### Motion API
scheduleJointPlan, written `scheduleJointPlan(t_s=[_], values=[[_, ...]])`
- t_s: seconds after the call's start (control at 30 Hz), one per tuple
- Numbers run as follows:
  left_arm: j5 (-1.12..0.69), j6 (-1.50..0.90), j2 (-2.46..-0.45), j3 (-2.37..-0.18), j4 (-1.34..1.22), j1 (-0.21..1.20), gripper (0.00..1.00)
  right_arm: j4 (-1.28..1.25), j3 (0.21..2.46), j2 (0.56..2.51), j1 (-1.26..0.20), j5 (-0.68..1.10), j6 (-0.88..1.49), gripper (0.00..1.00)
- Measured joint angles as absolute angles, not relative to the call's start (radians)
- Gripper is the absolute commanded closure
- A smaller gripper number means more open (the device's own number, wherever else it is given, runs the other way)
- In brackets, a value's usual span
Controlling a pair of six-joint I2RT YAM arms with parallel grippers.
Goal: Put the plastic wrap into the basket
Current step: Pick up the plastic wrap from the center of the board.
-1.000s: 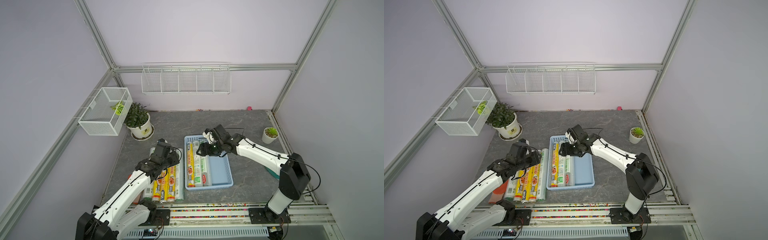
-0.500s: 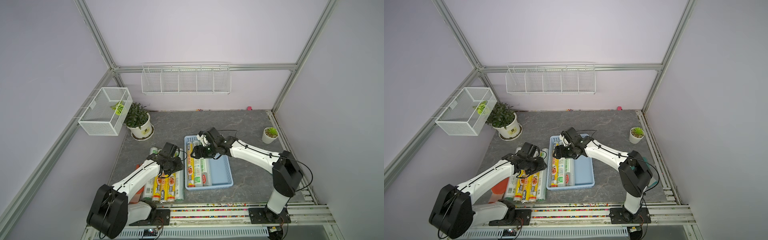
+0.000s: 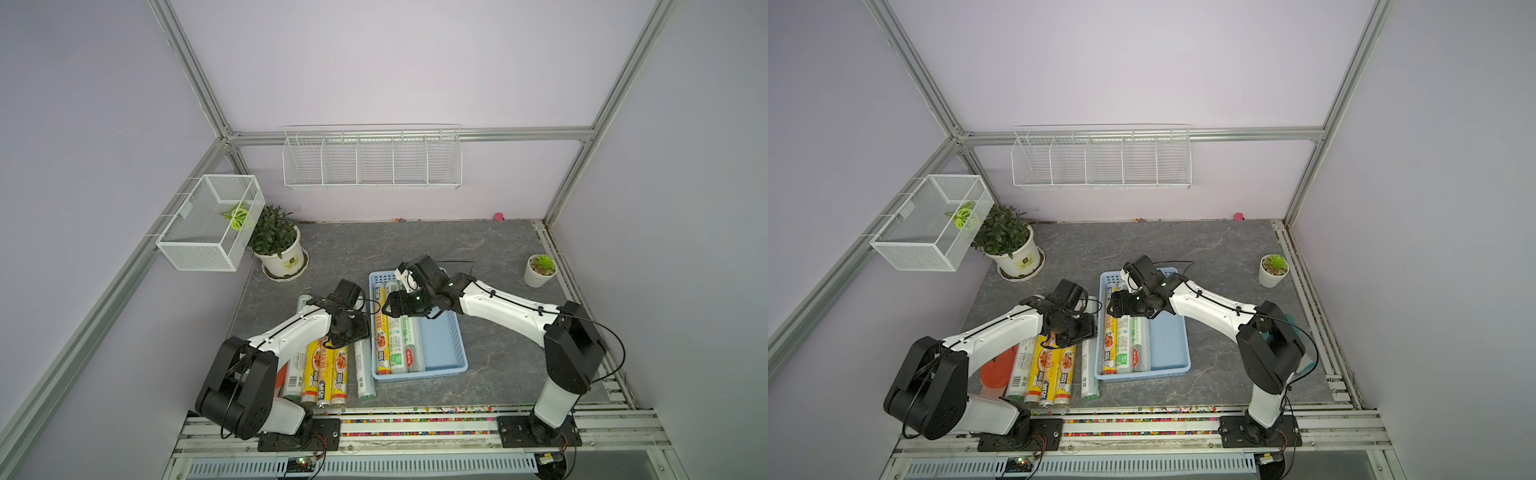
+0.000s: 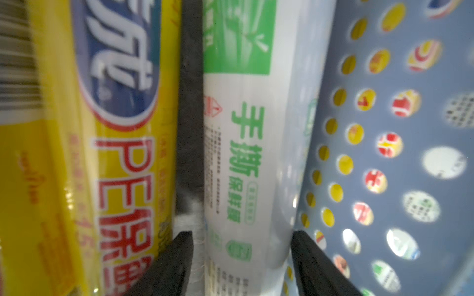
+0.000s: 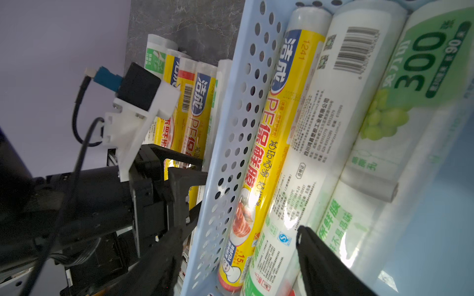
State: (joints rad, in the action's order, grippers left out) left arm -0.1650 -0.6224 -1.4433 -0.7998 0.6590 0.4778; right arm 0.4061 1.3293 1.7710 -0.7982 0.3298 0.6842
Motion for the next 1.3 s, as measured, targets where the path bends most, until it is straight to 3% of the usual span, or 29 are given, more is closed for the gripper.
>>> scheduleJointPlan(t_s=[0.47, 0.67, 0.8, 1.1, 1.3], values=[[-0.162, -0.619, -1.512, -0.803, 0.664, 0.488, 0.35, 0.406, 1.285, 1.769, -0.771, 0.281, 0.699, 0.25], [-0.148, -0.619, -1.538, -0.828, 0.676, 0.494, 0.58, 0.406, 1.285, 1.769, -0.764, 0.277, 0.703, 0.25], [-0.131, -0.619, -1.531, -0.834, 0.698, 0.500, 0.66, 0.402, 1.282, 1.769, -0.763, 0.282, 0.703, 0.26], [-0.084, -0.620, -1.293, -0.914, 0.822, 0.500, 0.75, 0.316, 1.239, 1.755, -0.782, 0.381, 0.710, 0.27], [-0.118, -0.622, -1.138, -0.978, 0.805, 0.500, 0.78, 0.310, 1.191, 1.656, -0.800, 0.299, 0.719, 0.26]])
